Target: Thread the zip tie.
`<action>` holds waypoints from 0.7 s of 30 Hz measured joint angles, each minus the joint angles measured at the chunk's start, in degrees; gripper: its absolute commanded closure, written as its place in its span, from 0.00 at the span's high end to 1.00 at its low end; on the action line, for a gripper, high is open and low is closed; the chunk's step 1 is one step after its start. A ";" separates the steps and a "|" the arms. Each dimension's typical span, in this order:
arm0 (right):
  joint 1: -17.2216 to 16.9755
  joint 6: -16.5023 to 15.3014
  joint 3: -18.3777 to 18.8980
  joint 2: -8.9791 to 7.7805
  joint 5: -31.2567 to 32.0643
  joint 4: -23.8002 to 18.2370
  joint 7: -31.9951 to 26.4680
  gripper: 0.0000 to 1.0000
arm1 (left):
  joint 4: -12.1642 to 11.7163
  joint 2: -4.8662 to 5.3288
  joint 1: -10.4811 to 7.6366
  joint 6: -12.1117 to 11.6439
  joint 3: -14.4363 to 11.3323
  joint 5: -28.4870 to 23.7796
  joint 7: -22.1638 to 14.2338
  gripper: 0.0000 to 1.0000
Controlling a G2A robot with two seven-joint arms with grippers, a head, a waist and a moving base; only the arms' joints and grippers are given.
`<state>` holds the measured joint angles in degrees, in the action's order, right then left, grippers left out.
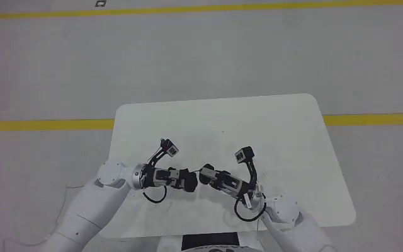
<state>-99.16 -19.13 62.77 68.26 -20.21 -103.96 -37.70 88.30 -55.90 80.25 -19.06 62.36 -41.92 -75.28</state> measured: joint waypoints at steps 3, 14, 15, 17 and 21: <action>-0.15 -0.05 -0.17 -0.05 0.27 -0.23 0.54 0.00 | 0.00 0.03 -0.01 -0.08 -0.01 -0.12 0.34 1.00; 0.14 0.27 -0.60 -0.07 0.90 -0.57 1.27 0.00 | 0.66 0.00 -0.03 0.26 -0.43 0.87 2.27 1.00; 0.26 0.41 -0.69 -0.10 1.52 -0.66 1.51 0.00 | 0.85 0.00 -0.03 0.37 -0.53 1.19 2.82 1.00; 0.35 0.61 -0.75 -0.16 2.40 -0.81 1.77 0.00 | 0.98 0.03 -0.06 0.33 -0.58 1.43 3.09 1.00; 0.48 1.25 -0.69 -0.34 4.43 -1.23 2.23 0.00 | 1.07 0.12 -0.16 0.26 -0.64 1.91 3.29 1.00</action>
<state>-98.68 -17.87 62.09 67.92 -15.78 -105.19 -35.47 89.38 -55.78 80.09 -18.79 61.72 -40.02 -71.99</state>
